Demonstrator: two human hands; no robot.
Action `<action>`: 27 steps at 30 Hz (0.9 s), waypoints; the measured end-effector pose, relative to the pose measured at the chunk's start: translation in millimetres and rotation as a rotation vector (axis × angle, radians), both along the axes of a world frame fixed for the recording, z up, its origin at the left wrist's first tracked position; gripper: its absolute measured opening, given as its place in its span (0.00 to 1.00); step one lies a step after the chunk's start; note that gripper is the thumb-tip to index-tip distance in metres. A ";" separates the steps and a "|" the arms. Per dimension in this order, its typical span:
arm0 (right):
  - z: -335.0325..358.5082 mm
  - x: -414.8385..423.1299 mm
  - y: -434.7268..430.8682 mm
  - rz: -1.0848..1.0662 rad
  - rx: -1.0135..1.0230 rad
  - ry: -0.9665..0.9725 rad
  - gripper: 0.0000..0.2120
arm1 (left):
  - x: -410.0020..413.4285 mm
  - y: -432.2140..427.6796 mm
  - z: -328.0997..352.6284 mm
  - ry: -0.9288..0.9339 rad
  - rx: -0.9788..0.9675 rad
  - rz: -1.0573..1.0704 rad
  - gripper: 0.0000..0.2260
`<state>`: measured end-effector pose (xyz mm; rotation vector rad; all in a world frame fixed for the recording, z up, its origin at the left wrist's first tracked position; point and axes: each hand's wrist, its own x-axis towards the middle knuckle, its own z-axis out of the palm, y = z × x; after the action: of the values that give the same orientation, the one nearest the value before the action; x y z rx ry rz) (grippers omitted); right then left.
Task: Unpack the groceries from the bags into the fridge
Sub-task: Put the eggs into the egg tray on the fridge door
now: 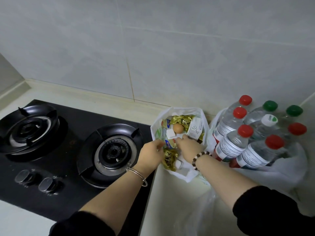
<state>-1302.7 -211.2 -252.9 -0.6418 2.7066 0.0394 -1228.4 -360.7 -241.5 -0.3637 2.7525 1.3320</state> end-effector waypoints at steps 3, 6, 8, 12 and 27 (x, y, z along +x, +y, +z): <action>-4.3 -7.8 3.6 0.000 -0.042 -0.009 0.14 | -2.5 -4.1 1.6 0.005 0.011 0.005 0.13; -5.9 -10.5 3.4 -0.294 -0.343 -0.091 0.11 | -6.5 -9.9 2.9 0.008 0.026 -0.007 0.14; 0.9 -10.9 0.4 -0.558 -0.690 -0.277 0.14 | -9.2 -14.3 5.0 0.002 0.032 -0.028 0.15; 19.6 -5.1 -0.3 -0.715 -1.086 -0.754 0.17 | -15.7 -21.1 9.2 0.013 0.069 -0.088 0.22; 30.1 -25.3 -34.1 -0.623 -0.887 -0.669 0.13 | -35.3 -40.1 4.4 0.128 0.130 -0.017 0.16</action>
<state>-1328.0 -245.3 -222.8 0.0452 2.0320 -1.3145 -1263.7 -400.8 -237.1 -0.2553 2.7417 1.5724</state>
